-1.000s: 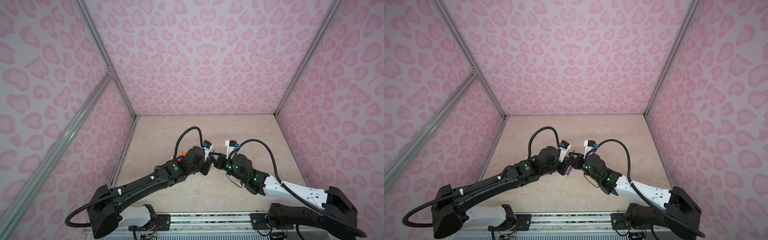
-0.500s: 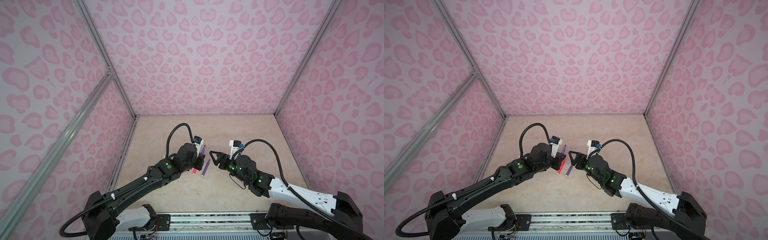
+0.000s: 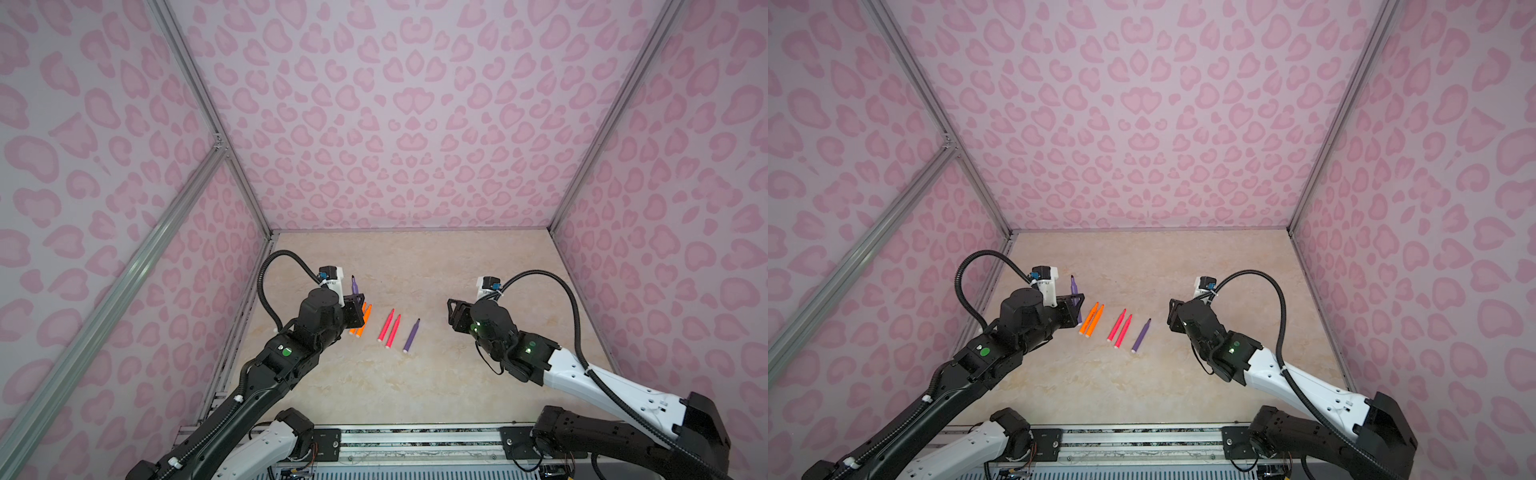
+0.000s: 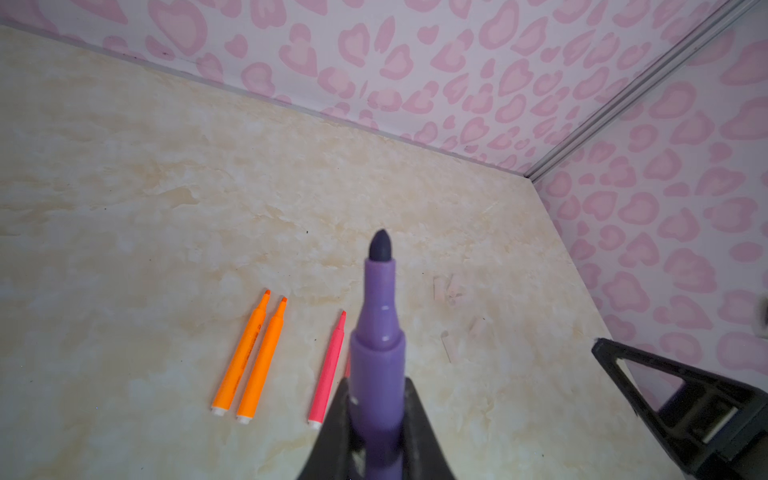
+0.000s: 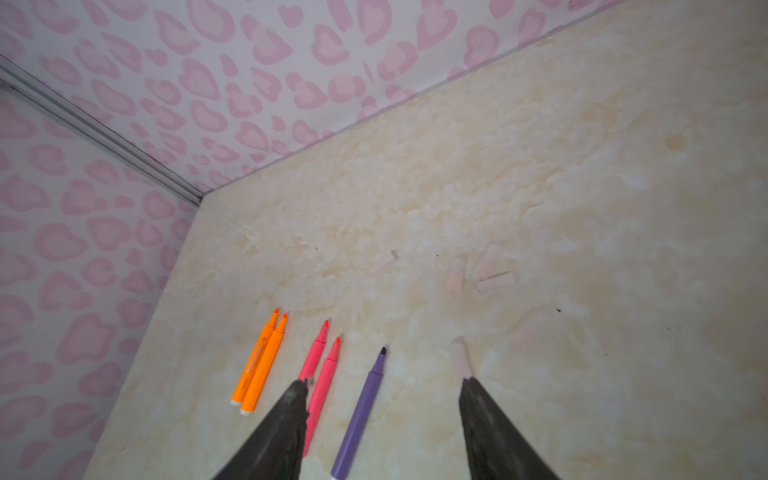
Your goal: Insert the pens into the pen caps
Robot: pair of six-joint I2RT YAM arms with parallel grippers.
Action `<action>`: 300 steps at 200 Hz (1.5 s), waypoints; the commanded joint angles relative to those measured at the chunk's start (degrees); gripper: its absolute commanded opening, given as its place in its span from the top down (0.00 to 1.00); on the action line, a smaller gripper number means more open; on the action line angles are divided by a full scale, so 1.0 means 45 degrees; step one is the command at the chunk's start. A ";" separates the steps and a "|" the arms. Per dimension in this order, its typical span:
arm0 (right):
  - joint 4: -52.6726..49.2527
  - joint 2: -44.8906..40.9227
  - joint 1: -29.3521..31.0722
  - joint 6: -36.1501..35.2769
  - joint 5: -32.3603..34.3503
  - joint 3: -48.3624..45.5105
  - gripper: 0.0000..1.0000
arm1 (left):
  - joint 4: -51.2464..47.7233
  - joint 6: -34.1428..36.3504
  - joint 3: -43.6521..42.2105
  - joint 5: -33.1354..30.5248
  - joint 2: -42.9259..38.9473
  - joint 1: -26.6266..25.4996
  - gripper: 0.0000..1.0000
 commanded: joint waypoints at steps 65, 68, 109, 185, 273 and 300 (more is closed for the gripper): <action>-0.4217 0.7844 -0.1676 -0.3122 -0.2557 0.4562 0.65 | 0.3179 0.1248 -0.1377 0.0890 0.2023 -0.0176 0.97; -0.4232 0.7919 -0.1671 -0.3161 -0.2615 0.4601 0.65 | 0.3188 0.1257 -0.1370 0.0891 0.2049 -0.0195 0.97; -0.4479 0.8797 -0.1592 -0.3322 -0.2622 0.5240 0.59 | 0.3097 0.1160 -0.1230 0.1173 0.2232 -0.0285 0.97; -0.4980 0.9789 -0.1370 -0.3272 -0.2016 0.5845 0.62 | 0.3161 0.1341 -0.1354 0.0996 0.1821 -0.0514 0.97; -0.5047 0.9748 -0.1120 -0.3006 -0.1430 0.5578 0.65 | 0.3182 0.1414 -0.1252 0.0852 0.2114 -0.0704 0.97; -0.4940 0.9785 -0.1135 -0.3006 -0.1449 0.5460 0.65 | 0.3201 0.1414 -0.1224 0.0852 0.2170 -0.0745 0.97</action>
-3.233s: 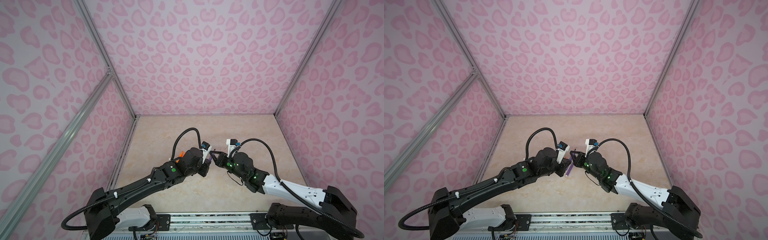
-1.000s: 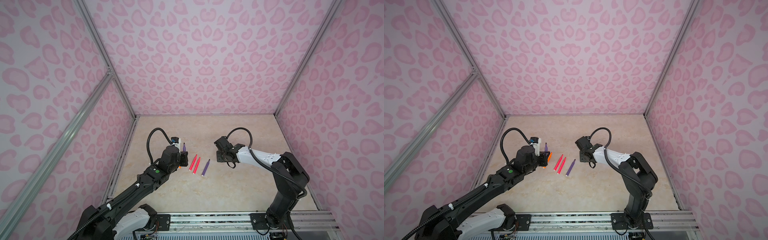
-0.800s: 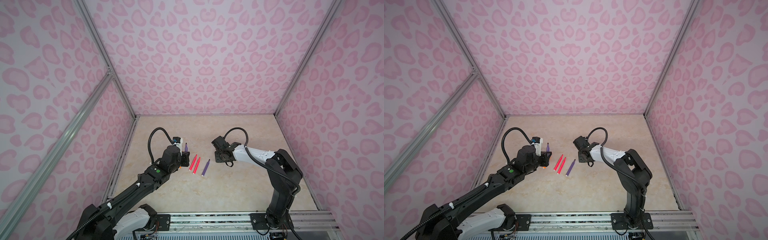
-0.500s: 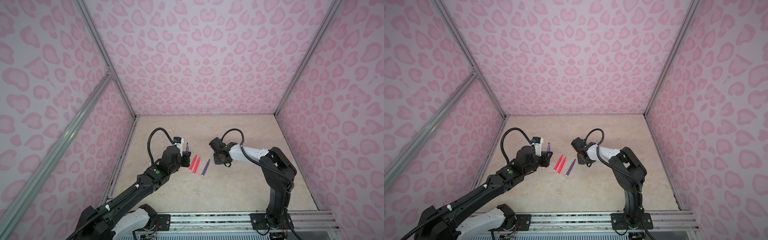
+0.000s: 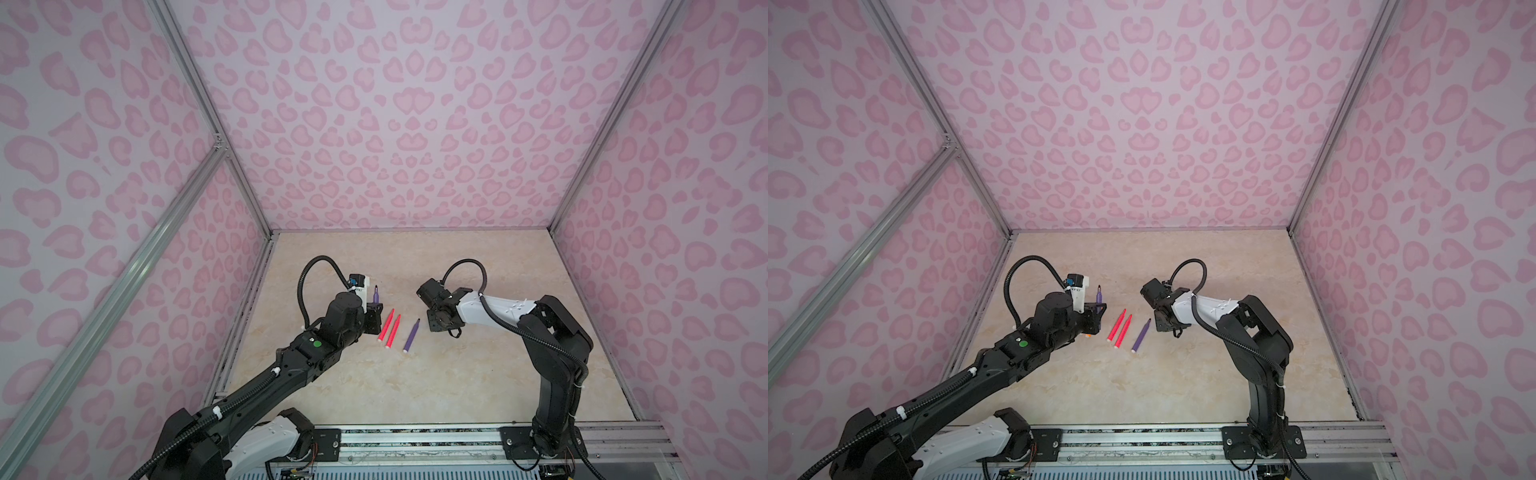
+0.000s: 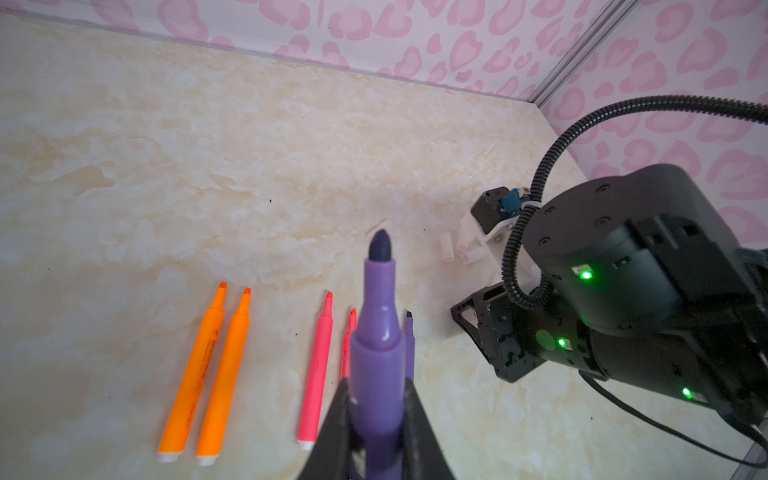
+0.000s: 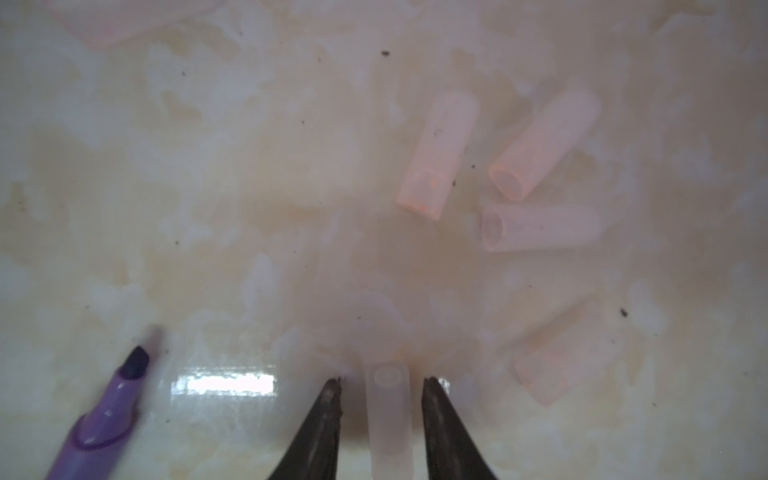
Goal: Insert the pens into the pen caps
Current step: 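Lower the right gripper onto a pale pink cap and grasp it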
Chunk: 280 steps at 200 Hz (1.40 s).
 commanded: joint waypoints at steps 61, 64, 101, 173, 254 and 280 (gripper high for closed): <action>0.0151 0.0098 -0.0037 0.0181 0.0207 -0.0344 0.72 | 0.0370 0.0150 0.0204 -0.0144 0.0187 -0.0123 0.97; 0.0156 0.0099 -0.0046 0.0180 0.0198 -0.0358 0.72 | 0.0367 0.0151 0.0203 -0.0139 0.0187 -0.0141 0.97; 0.0411 0.0077 -0.0199 0.0315 0.0083 -0.0577 0.76 | 0.0458 0.0210 0.0205 -0.0037 0.0187 -0.0218 0.97; 0.0814 -0.0635 -0.0199 0.0503 -0.0193 -0.1159 0.75 | 0.0574 0.0354 0.0152 -0.0029 0.0021 -0.0397 0.97; 0.0853 -0.0467 -0.0182 0.0556 -0.0174 -0.1144 0.81 | 0.0562 0.0386 0.0142 -0.0085 -0.0089 -0.0485 0.97; 0.0984 -0.0920 -0.0177 0.0783 0.0017 -0.1382 0.87 | 0.0642 0.0404 0.0119 -0.0037 -0.0086 -0.0514 0.97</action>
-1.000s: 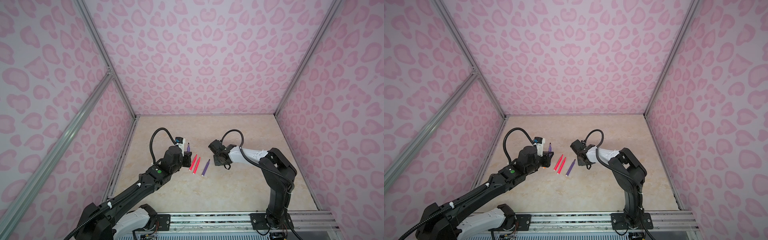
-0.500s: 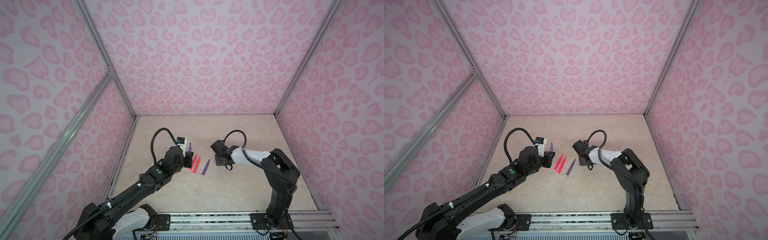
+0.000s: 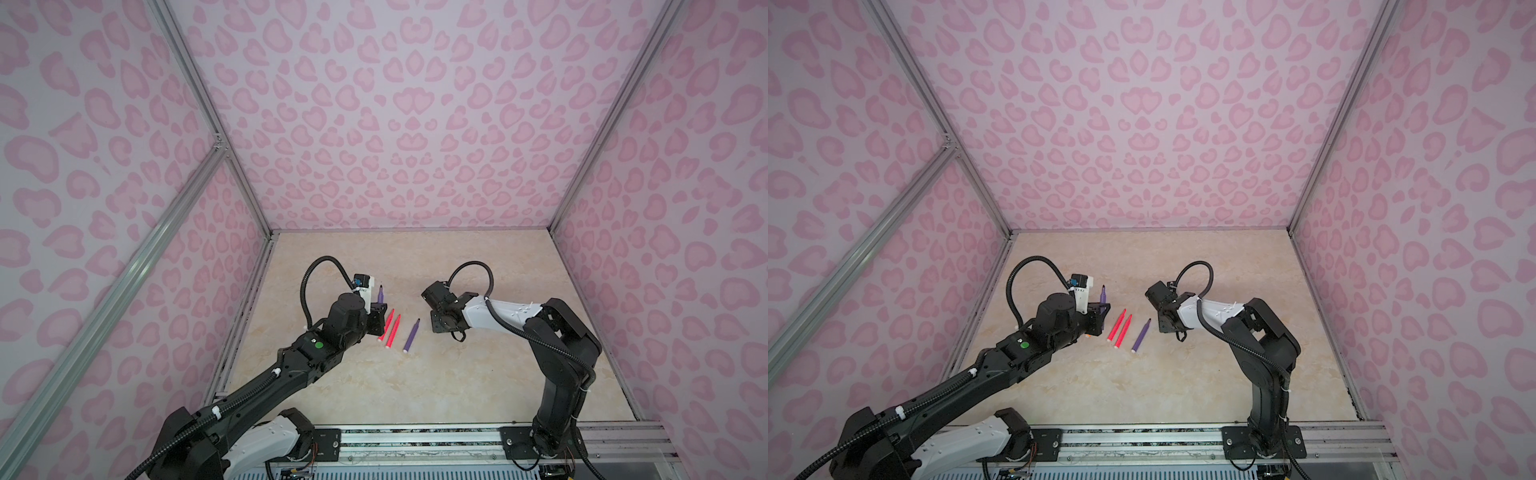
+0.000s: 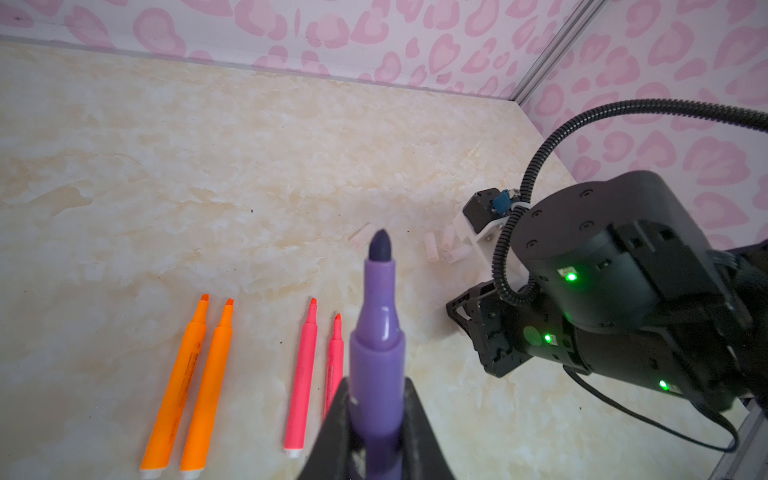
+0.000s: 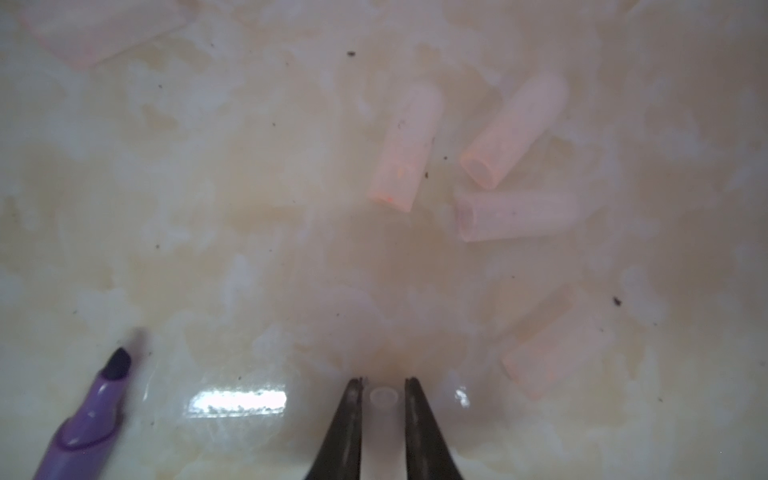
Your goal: Insert the pens into the pen caps
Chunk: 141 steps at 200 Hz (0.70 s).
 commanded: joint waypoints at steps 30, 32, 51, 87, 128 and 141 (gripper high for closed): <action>0.0384 -0.1879 -0.0156 0.0847 0.0012 -0.0787 0.93 | 0.0661 0.0211 -0.0051 0.0298 -0.0073 -0.0172 0.97; 0.0401 -0.2011 -0.0178 0.0882 -0.0001 -0.0812 0.94 | 0.0666 0.0219 -0.0042 0.0311 -0.0089 -0.0172 0.97; 0.0906 -0.3405 -0.0357 0.1304 -0.0369 -0.1020 0.97 | 0.0881 0.0347 -0.0111 0.0412 -0.0140 -0.0449 0.97; 0.2419 -0.6320 -0.0417 0.2056 -0.0605 -0.1505 0.97 | 0.1450 0.0907 -0.0164 0.0692 -0.0199 -0.1257 0.97; 0.4996 -0.8352 -0.0395 0.2440 -0.1570 -0.2117 1.00 | 0.2088 0.1614 -0.0158 0.1111 0.0192 -0.2178 0.97; 0.5306 -0.8651 -0.0322 0.2618 -0.1554 -0.2129 1.00 | 0.2135 0.1703 -0.0035 0.1250 0.0429 -0.2421 0.97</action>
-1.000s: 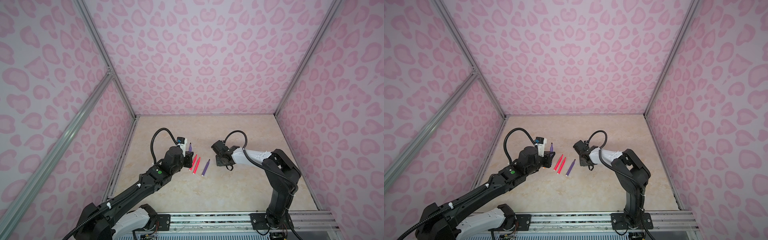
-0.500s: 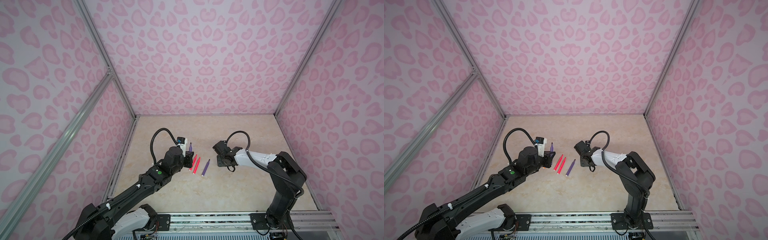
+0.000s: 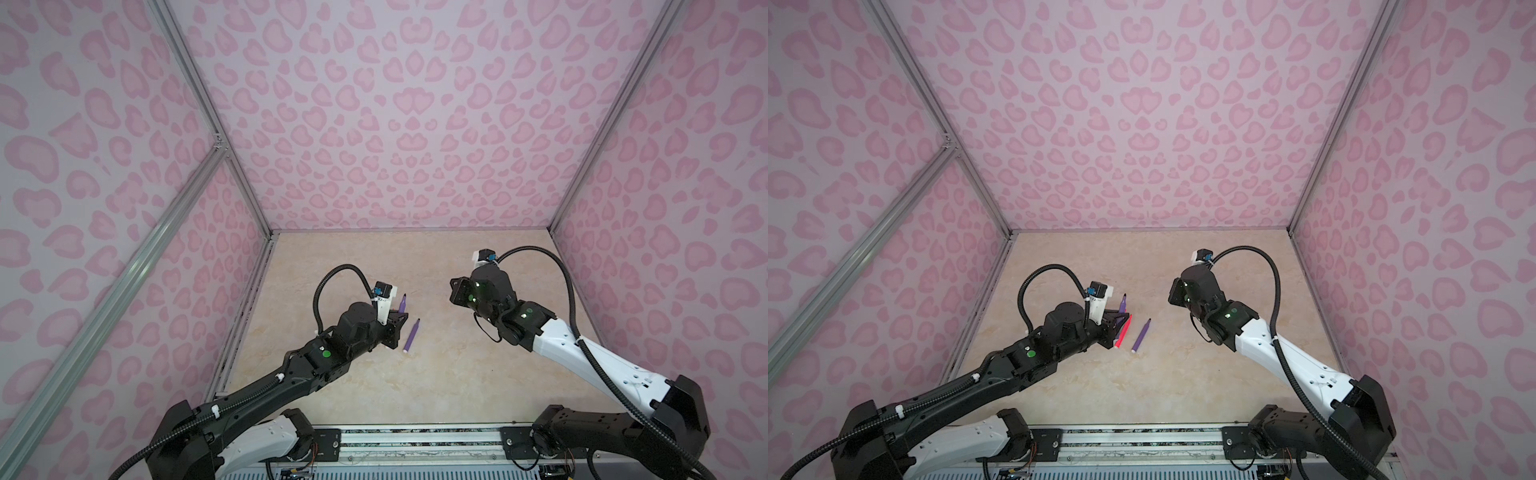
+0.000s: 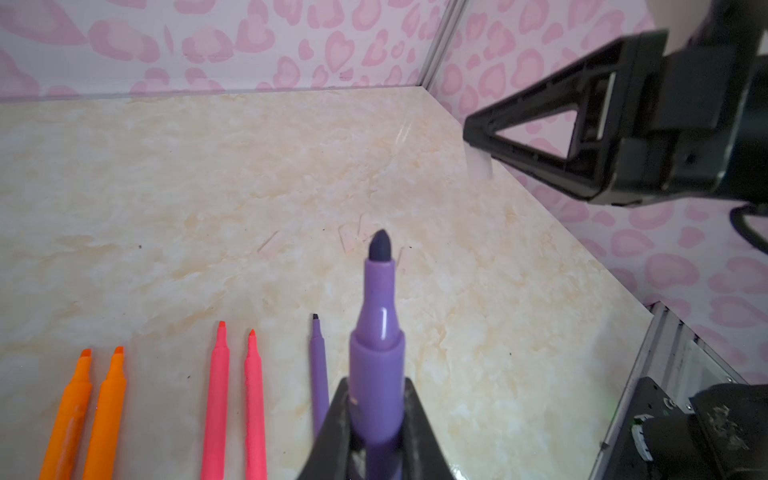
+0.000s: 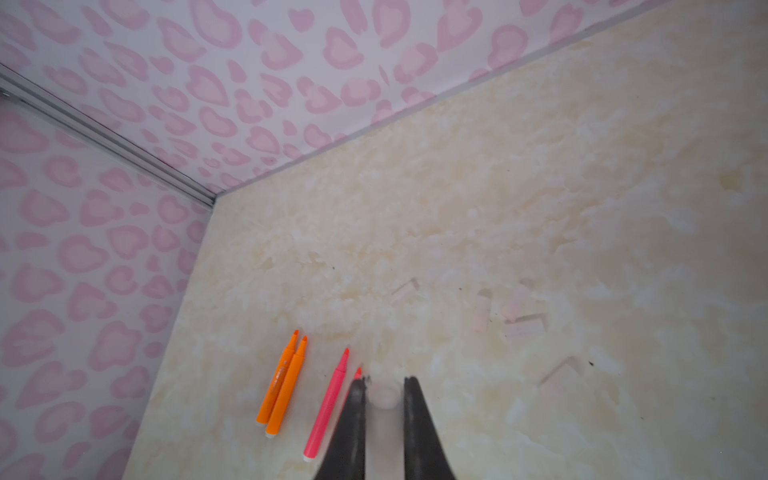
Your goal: Insert the pens into the pen caps
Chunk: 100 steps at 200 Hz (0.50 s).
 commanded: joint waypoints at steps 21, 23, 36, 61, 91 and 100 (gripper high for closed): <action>0.1963 -0.0887 0.0202 0.0826 -0.0009 -0.0234 1.00 | 0.0729 0.0705 0.0303 0.0173 0.0584 -0.0709 0.97; 0.2023 -0.0938 0.0218 0.0855 0.0039 -0.0257 1.00 | 0.0709 0.0722 0.0320 0.0155 0.0607 -0.0727 0.97; 0.2180 -0.1100 0.0259 0.0989 0.0135 -0.0297 1.00 | 0.0618 0.0781 0.0420 0.0090 0.0697 -0.0825 0.97; 0.2603 -0.1085 0.0722 0.1058 0.0146 -0.0333 1.00 | 0.0713 0.0738 0.0438 0.0254 0.0797 -0.0938 0.97; 0.3077 -0.0975 0.1740 0.1049 0.0810 -0.0538 1.00 | 0.0538 0.0663 0.0594 0.0167 0.0846 -0.1045 0.97; 0.3410 -0.1031 0.1978 0.1095 0.0869 -0.0745 1.00 | 0.0553 0.0643 0.0561 0.0149 0.0818 -0.1045 0.97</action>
